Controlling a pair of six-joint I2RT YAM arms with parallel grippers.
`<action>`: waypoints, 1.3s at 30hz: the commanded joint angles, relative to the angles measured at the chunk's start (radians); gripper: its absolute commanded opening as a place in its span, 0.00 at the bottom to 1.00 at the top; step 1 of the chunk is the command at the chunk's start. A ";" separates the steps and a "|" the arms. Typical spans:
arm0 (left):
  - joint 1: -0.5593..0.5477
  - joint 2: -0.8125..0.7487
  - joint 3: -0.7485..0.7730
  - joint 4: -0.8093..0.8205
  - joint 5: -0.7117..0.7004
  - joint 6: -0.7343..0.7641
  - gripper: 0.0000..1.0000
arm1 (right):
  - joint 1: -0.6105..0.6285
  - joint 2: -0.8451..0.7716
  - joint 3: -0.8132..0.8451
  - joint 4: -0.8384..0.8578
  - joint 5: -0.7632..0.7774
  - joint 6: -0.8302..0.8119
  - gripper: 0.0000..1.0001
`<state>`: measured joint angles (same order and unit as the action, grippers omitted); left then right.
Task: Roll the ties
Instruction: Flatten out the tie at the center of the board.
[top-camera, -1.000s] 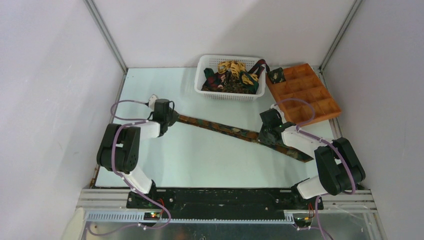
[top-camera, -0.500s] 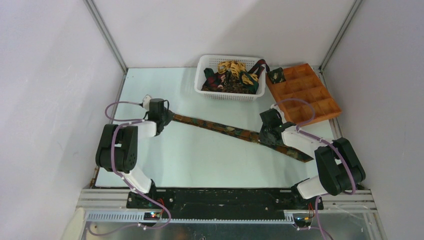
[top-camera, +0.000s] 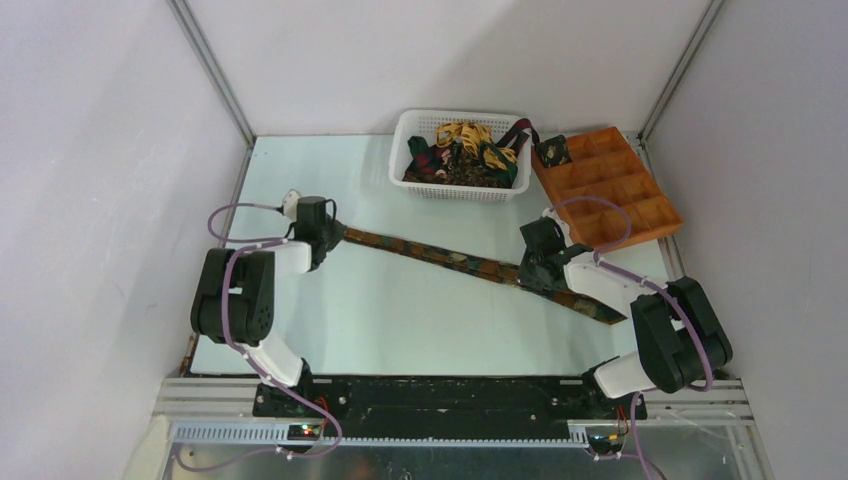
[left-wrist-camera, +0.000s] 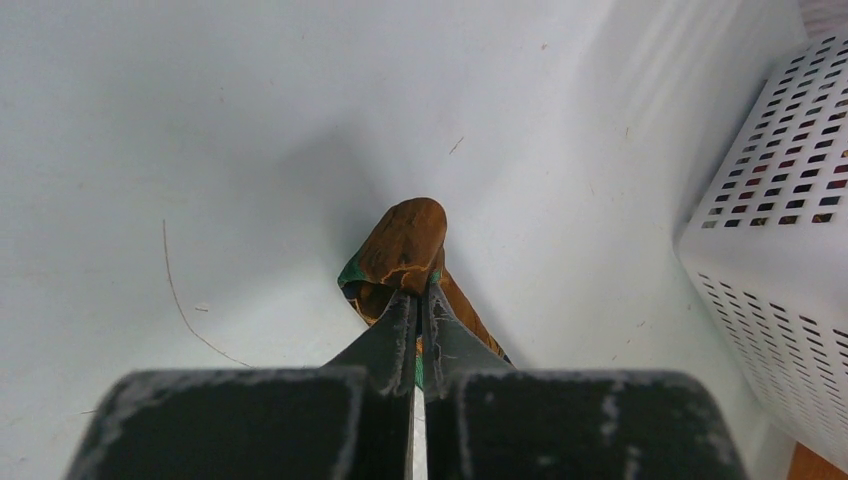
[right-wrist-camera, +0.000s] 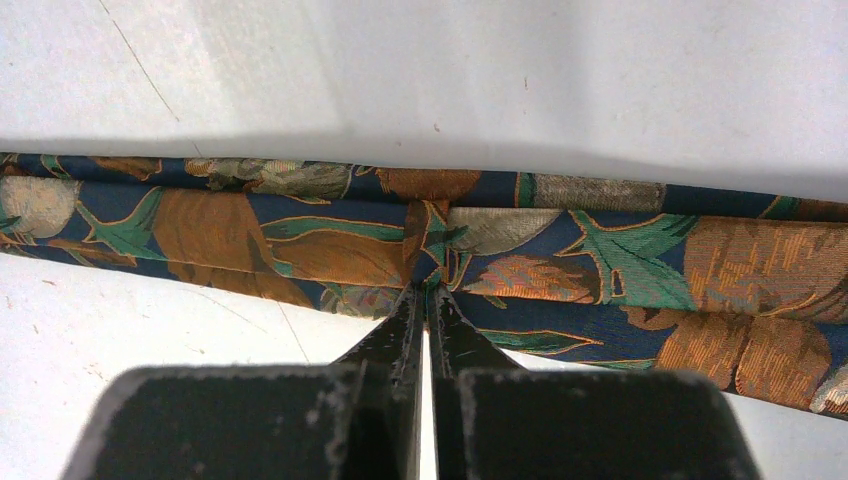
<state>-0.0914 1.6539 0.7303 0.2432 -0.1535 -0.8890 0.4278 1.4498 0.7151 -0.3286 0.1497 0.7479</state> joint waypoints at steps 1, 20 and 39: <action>0.015 -0.012 0.049 -0.001 -0.038 0.030 0.00 | -0.006 -0.030 0.001 -0.012 0.035 -0.004 0.01; 0.042 -0.031 0.018 -0.002 -0.041 0.048 0.06 | -0.006 -0.032 0.001 -0.022 0.049 0.001 0.02; 0.043 -0.213 -0.091 -0.024 0.031 -0.009 0.62 | -0.004 -0.097 0.001 -0.010 -0.015 -0.009 0.24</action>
<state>-0.0563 1.5150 0.6590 0.2272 -0.1131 -0.8883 0.4278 1.4033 0.7151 -0.3408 0.1467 0.7475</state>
